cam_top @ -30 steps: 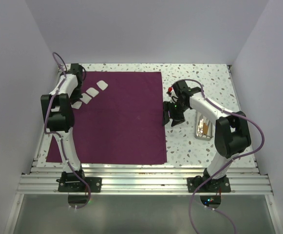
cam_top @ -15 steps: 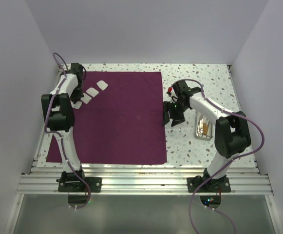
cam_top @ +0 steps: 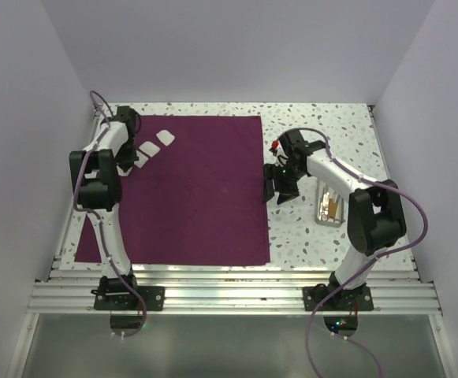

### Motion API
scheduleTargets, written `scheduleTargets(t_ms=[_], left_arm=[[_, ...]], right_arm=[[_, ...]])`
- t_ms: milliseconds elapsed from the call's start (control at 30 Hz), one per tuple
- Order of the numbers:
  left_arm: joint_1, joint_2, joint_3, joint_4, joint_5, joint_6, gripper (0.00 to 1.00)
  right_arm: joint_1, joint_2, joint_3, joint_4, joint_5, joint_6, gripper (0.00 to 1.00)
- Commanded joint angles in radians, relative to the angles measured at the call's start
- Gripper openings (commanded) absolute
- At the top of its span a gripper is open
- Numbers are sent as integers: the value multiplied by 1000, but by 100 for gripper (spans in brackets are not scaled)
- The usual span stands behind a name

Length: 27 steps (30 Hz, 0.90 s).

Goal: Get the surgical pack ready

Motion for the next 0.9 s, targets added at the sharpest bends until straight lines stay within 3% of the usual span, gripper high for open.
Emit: scheduleTargets(t_ms=[0,33,167,233,867], left_arm=[[-8,25,18,27,25,14,0],[-8,25,20,26,27,12,1],[-8,3,7,27,39,11,23],[-9,-15,-3,35,42,9,27],[-26,-89,-34,70,73,-11,32]], right_arm=[[5,0,-5,13,-20,-3,59],[5,-1,-8,11,-20,-3,59],[5,-4,-12,16,-22,0,59],[3,-3,-12,21,-23,3,59],[5,9,0,21,-33,9,59]])
